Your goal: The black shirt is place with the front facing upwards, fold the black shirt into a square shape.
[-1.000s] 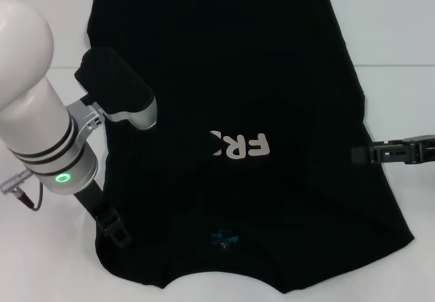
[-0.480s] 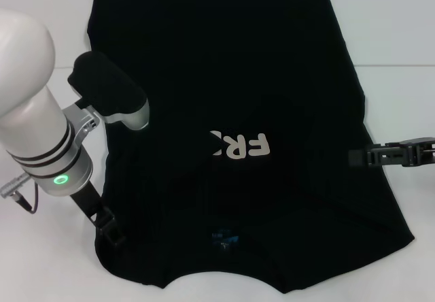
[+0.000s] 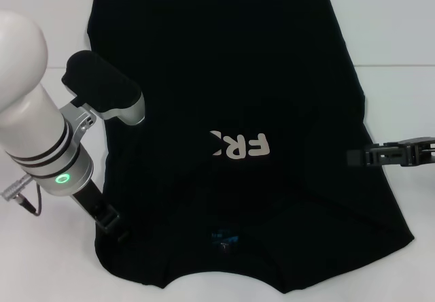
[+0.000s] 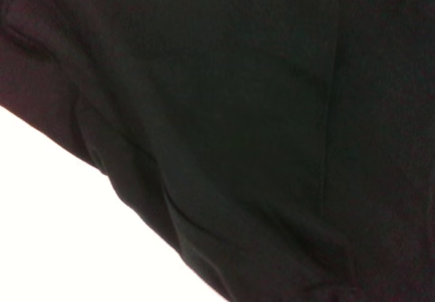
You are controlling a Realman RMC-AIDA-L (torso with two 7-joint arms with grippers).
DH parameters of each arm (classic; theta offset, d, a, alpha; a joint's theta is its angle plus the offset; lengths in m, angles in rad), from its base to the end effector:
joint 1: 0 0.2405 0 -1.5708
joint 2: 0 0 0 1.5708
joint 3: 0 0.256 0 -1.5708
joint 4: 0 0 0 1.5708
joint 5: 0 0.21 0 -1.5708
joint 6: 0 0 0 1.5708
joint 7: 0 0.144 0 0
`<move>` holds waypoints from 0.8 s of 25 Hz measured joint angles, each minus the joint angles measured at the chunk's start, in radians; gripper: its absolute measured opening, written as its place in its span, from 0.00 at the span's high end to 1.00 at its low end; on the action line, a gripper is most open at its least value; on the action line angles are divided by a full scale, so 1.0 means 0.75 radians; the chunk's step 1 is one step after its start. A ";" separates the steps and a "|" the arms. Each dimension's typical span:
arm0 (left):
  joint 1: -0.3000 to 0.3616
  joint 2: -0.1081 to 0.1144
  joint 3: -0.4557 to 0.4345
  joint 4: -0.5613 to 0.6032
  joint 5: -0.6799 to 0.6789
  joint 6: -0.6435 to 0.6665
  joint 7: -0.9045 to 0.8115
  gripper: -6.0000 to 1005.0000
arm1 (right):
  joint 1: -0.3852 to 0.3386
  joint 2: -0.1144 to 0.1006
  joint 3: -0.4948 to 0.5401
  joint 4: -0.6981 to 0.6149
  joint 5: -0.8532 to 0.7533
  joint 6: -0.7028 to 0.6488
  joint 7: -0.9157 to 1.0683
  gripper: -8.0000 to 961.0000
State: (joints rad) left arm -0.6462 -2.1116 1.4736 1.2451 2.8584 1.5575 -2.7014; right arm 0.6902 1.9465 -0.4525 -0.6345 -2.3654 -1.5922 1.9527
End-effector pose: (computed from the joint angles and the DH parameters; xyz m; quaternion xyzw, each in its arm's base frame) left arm -0.2049 0.3546 -0.0149 -0.8621 -0.3515 0.2948 0.2154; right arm 0.2757 0.3679 0.0555 -0.8712 0.4511 0.1607 0.1079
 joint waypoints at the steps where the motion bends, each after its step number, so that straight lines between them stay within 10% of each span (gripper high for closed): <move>1: 0.000 -0.005 -0.011 0.000 0.000 0.000 0.002 0.25 | 0.001 0.000 0.000 0.000 0.000 0.000 0.000 0.11; 20: -0.007 -0.054 -0.383 -0.092 -0.038 0.023 0.174 0.84 | 0.004 0.000 0.000 -0.001 0.000 -0.002 0.007 0.11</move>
State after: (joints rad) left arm -0.6517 -2.1522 1.1861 1.1761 2.8299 1.5750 -2.5711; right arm 0.6935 1.9465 -0.4525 -0.6351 -2.3654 -1.5939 1.9576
